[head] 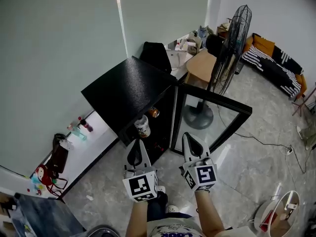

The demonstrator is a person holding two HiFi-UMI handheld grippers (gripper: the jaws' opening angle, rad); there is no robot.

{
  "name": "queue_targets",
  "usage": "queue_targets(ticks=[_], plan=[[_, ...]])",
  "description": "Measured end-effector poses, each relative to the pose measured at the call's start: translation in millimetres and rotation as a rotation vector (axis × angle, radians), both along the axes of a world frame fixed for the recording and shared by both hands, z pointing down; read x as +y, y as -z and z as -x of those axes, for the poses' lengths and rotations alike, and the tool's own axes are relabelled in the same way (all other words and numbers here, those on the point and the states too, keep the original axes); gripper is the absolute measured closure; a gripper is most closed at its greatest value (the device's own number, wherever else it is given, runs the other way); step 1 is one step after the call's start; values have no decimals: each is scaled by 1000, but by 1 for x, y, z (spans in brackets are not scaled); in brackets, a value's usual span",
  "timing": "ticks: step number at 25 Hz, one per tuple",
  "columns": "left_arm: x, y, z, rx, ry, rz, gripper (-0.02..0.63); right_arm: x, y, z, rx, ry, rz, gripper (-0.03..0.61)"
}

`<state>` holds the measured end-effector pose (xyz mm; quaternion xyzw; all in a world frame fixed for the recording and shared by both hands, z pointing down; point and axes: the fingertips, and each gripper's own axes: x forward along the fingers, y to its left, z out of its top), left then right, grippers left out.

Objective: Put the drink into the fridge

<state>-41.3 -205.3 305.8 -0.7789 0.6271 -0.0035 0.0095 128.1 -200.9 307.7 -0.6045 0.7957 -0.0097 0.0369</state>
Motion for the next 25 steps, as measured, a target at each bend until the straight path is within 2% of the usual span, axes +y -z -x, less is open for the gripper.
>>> queue_targets(ticks=[8,25], plan=[[23,21,-6,-3,-6,-38,609,23,21,-11,-18,-21,-36,581],[44,26,-7,-7,15,-45,609,41,21,-22,-43,-38,-25,581]])
